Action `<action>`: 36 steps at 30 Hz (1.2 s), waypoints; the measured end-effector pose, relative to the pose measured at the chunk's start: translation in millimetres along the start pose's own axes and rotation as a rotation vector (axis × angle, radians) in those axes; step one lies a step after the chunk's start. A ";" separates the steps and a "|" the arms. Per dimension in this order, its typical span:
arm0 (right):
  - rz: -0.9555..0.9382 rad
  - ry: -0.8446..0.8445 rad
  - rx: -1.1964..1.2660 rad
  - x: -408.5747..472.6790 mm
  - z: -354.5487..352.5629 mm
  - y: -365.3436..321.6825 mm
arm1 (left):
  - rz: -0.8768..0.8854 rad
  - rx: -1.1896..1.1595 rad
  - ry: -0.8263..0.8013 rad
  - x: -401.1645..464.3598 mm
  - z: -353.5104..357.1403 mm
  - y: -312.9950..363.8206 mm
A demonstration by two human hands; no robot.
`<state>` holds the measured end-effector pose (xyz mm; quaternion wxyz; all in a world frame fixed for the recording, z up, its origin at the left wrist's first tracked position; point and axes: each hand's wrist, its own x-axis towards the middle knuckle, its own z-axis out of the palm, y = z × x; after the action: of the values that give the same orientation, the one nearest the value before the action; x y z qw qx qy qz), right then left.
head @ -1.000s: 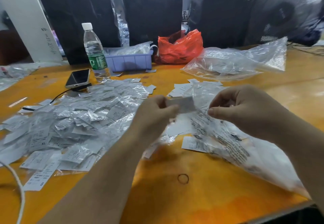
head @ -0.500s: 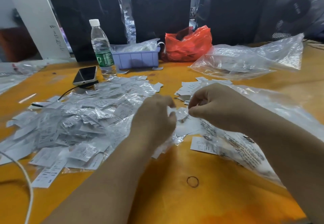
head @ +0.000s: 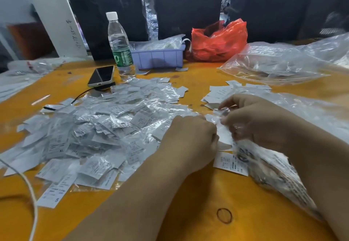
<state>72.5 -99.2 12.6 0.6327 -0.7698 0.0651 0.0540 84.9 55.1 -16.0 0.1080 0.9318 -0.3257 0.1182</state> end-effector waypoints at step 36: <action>-0.193 -0.101 0.250 -14.0 17.1 -2.3 | -0.566 -1.408 0.266 -1.8 -18.0 -16.6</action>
<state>59.1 -81.6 13.9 0.7284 -0.6839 -0.0348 0.0234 91.3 73.8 -1.5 0.7401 0.6690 -0.0577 -0.0382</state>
